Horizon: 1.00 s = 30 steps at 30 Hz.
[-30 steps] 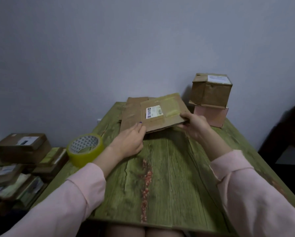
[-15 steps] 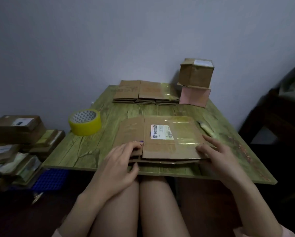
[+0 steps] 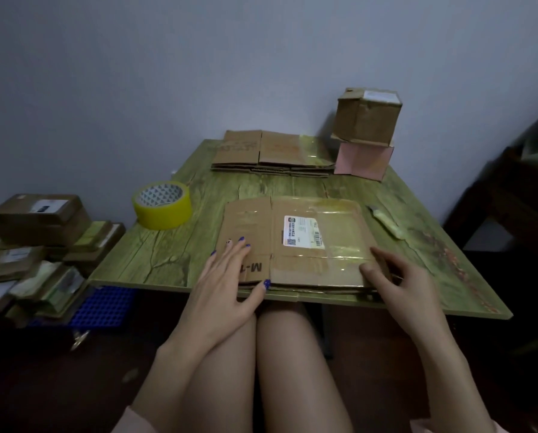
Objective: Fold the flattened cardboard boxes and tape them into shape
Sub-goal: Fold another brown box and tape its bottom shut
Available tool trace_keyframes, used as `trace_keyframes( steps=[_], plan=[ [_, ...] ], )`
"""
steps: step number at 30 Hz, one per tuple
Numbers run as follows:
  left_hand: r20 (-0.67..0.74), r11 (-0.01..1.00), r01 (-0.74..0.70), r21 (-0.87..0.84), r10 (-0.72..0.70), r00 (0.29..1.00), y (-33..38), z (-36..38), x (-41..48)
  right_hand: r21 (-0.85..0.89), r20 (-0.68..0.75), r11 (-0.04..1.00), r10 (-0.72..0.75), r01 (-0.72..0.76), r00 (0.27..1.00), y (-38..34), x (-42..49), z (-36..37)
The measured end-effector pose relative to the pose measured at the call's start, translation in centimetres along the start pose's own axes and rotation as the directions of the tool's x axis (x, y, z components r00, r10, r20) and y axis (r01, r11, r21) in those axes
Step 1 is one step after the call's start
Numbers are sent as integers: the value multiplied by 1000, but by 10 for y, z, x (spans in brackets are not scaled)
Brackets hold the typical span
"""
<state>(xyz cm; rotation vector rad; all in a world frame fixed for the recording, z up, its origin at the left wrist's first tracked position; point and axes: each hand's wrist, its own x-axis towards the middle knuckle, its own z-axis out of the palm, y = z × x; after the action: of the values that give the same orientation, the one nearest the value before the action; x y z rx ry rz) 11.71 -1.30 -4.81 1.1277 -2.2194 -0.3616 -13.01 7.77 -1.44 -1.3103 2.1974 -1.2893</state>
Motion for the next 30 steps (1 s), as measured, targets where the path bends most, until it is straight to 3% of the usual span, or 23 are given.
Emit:
trace_keyframes(
  steps=[7,10,15,19,22,25,30],
  plan=[
    [-142,953,36,-299,-82,986,4,-6,2,281,3,957,-79,75,997,-19,-15,7],
    [-209,898,89,-431,-195,958,4,-6,6,319,52,941,-139,115,989,-24,-15,11],
    [-69,806,97,-584,-168,983,2,-11,4,267,31,951,-169,155,985,-22,-9,19],
    [47,636,275,-721,-351,935,9,-36,24,267,8,949,-177,168,984,-15,-5,18],
    [155,608,466,-643,-493,856,15,-49,64,278,-47,941,-189,195,981,-10,-2,20],
    [336,623,613,-486,-514,789,24,-52,97,273,-59,937,-209,217,976,-8,-1,23],
    [354,657,677,-332,-578,735,21,-47,111,336,-46,911,-239,240,970,-7,1,28]
  ],
)
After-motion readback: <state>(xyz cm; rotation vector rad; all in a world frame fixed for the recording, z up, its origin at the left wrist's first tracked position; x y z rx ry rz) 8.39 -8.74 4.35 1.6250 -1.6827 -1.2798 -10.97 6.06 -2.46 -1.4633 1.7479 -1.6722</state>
